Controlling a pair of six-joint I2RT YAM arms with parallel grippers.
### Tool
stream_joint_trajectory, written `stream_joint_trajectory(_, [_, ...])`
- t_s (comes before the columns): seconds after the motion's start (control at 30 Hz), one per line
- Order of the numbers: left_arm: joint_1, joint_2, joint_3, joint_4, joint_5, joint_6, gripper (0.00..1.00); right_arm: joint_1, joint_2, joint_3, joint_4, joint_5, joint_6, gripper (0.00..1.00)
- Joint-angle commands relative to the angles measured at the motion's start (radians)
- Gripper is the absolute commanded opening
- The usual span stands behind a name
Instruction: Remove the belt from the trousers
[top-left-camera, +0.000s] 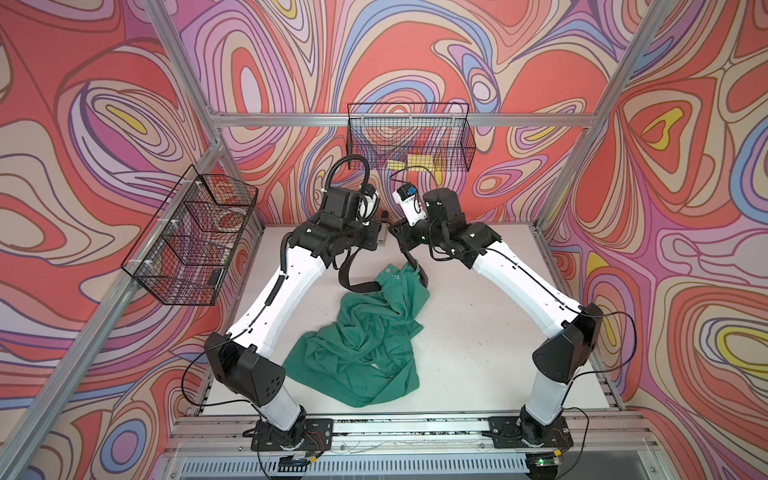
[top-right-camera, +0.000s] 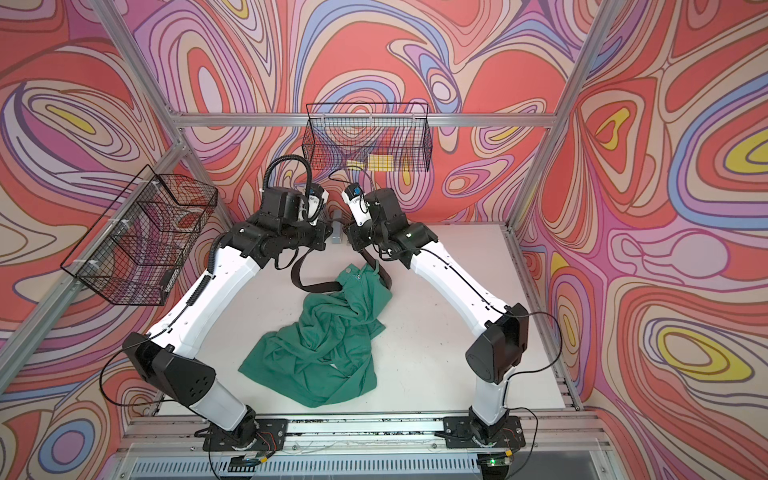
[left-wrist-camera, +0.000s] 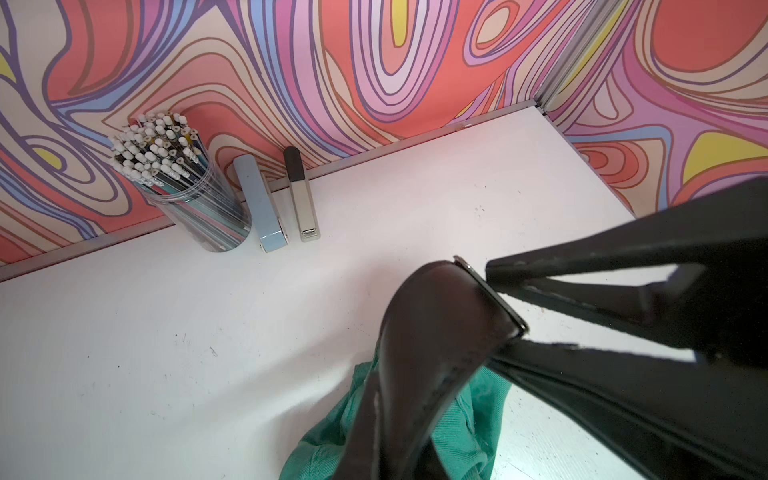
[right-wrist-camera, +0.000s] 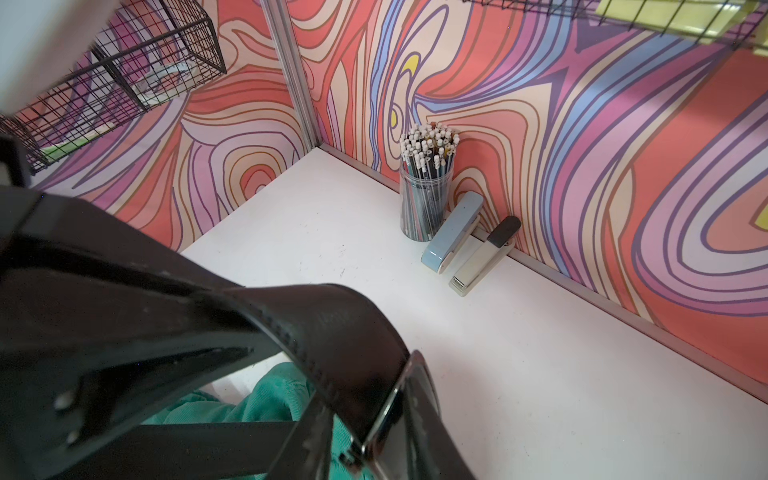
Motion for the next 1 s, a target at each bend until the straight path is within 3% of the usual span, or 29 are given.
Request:
stream_joint_trajectory(0.0, [-0.006, 0.0, 0.032, 0.013, 0.035, -0.03, 0.0, 0.005, 0.024, 0.022, -0.008, -0.014, 0.007, 0.31])
stream_joint_trajectory(0.13, [-0.006, 0.001, 0.037, 0.013, 0.035, -0.028, 0.0, 0.004, 0.034, 0.021, -0.024, -0.008, 0.0, 0.29])
stream_joint_trajectory(0.3, [-0.007, 0.002, 0.04, 0.017, 0.035, -0.026, 0.0, 0.004, 0.033, 0.006, -0.03, 0.011, -0.006, 0.07])
stream_joint_trajectory(0.4, [-0.007, 0.006, 0.045, 0.015, 0.034, -0.025, 0.0, 0.004, 0.024, -0.008, -0.025, 0.017, -0.01, 0.0])
stream_joint_trajectory(0.53, [-0.006, 0.012, 0.063, 0.008, 0.033, -0.025, 0.0, 0.004, 0.02, -0.024, -0.029, 0.015, -0.014, 0.0])
stream_joint_trajectory(0.63, [-0.006, 0.021, 0.092, -0.005, 0.035, -0.026, 0.0, 0.004, 0.016, -0.05, -0.023, 0.011, -0.01, 0.07])
stream_joint_trajectory(0.73, [-0.003, 0.018, 0.113, -0.001, 0.04, -0.041, 0.0, 0.004, 0.011, -0.093, -0.009, 0.017, -0.004, 0.08])
stream_joint_trajectory(0.97, [0.052, -0.015, 0.169, 0.046, 0.115, -0.118, 0.0, 0.003, 0.006, -0.211, 0.025, 0.061, -0.006, 0.11])
